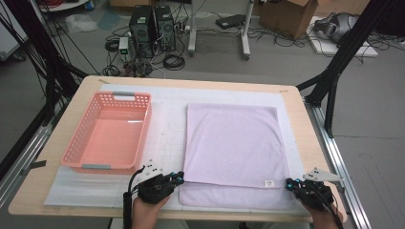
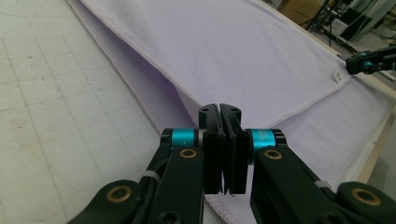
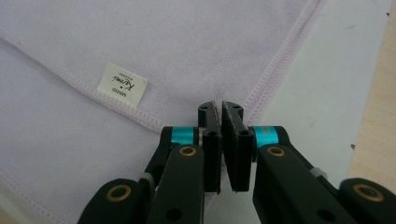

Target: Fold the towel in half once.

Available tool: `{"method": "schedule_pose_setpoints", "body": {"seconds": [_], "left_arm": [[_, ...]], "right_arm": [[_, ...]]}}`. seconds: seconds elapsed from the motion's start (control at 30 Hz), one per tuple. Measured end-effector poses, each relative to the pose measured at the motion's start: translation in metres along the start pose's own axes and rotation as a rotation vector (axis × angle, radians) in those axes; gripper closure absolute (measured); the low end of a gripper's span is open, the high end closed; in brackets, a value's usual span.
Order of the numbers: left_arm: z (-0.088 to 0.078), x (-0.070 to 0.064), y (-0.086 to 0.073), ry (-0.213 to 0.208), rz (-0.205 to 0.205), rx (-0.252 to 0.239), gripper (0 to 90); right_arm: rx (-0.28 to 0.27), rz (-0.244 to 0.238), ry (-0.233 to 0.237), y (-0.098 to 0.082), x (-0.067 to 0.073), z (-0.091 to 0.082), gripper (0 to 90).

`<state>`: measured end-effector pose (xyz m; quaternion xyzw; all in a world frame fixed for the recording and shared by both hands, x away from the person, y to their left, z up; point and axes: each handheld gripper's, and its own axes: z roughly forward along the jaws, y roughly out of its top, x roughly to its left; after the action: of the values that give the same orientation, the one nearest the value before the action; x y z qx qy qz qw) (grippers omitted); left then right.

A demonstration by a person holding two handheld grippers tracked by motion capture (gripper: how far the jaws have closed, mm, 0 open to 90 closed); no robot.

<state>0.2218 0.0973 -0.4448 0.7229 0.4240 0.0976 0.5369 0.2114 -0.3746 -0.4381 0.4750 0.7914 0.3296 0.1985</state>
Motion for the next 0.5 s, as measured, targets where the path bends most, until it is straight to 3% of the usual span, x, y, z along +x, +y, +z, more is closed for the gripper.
{"method": "schedule_pose_setpoints", "body": {"seconds": [0.2,0.5], "left_arm": [[-0.004,-0.001,0.002,-0.02,-0.009,-0.028,87.3],[-0.023,-0.009,-0.009,-0.043,-0.007,-0.012,87.4]], "right_arm": [[-0.033,-0.004,-0.014,0.002,0.001,-0.009,86.3],[-0.036,0.032,0.033,-0.011,0.005,-0.024,86.6]]}}
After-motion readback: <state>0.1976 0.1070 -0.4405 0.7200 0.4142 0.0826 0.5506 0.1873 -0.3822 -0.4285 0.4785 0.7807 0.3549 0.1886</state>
